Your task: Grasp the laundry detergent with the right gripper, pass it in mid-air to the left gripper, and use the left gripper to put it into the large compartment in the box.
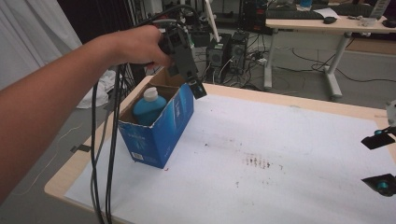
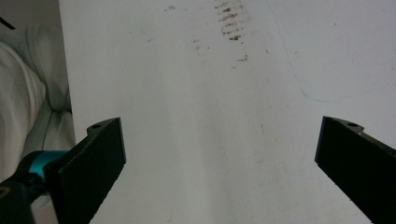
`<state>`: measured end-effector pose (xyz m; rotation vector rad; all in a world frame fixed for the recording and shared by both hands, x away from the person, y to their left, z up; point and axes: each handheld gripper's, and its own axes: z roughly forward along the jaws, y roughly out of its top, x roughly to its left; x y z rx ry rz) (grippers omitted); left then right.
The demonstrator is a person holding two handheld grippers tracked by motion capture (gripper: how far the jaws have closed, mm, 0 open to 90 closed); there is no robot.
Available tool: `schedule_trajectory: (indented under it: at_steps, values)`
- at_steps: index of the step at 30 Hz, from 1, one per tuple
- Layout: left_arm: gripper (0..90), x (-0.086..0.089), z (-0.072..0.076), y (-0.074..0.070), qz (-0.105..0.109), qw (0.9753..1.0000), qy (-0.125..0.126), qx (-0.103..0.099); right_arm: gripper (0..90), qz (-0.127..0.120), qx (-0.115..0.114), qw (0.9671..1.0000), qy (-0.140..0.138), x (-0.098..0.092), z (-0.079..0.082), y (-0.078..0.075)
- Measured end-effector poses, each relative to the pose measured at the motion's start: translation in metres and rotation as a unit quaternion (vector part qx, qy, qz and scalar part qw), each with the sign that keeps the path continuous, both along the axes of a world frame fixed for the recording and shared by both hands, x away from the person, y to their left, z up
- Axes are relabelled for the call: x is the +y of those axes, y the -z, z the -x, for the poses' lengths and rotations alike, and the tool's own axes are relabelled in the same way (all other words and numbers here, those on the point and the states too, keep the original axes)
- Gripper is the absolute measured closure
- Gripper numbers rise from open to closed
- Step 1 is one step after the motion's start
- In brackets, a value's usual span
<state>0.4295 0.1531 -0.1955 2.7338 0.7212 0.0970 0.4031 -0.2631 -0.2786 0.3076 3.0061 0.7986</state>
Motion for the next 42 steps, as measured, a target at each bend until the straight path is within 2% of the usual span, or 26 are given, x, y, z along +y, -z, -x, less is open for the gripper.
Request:
schedule_trajectory:
  at_steps: [6, 8, 19, 23, 29, 33, 42]
  values:
    - [2.3, -0.013, 0.000, 0.005, -0.013, 0.9996, 0.023, -0.005, 1.2, -0.004, -0.002, 1.0000, -0.001, 0.001, -0.001, 0.000]
    - [2.4, -0.020, -0.001, 0.007, -0.022, 0.9996, 0.016, -0.008, 1.2, -0.005, -0.003, 1.0000, 0.000, 0.001, -0.001, 0.000]
    - [2.4, -0.068, -0.005, 0.017, -0.011, 0.9990, 0.044, 0.004, 1.2, -0.001, -0.002, 1.0000, 0.003, 0.003, 0.000, 0.000]
    - [2.3, -0.089, -0.008, 0.024, -0.013, 0.9980, 0.062, 0.010, 1.2, 0.001, -0.003, 1.0000, 0.004, 0.003, -0.001, 0.000]
    - [2.4, -0.110, -0.011, 0.033, -0.012, 0.9963, 0.083, 0.018, 1.1, 0.003, -0.003, 1.0000, 0.002, 0.004, -0.001, 0.001]
    - [2.4, -0.120, -0.011, 0.037, -0.017, 0.9955, 0.091, 0.019, 1.2, 0.008, -0.003, 1.0000, 0.003, 0.004, 0.001, 0.000]
    - [2.4, -0.130, -0.011, 0.046, -0.026, 0.9939, 0.106, 0.019, 1.2, 0.016, -0.006, 0.9999, 0.004, 0.006, 0.006, -0.001]
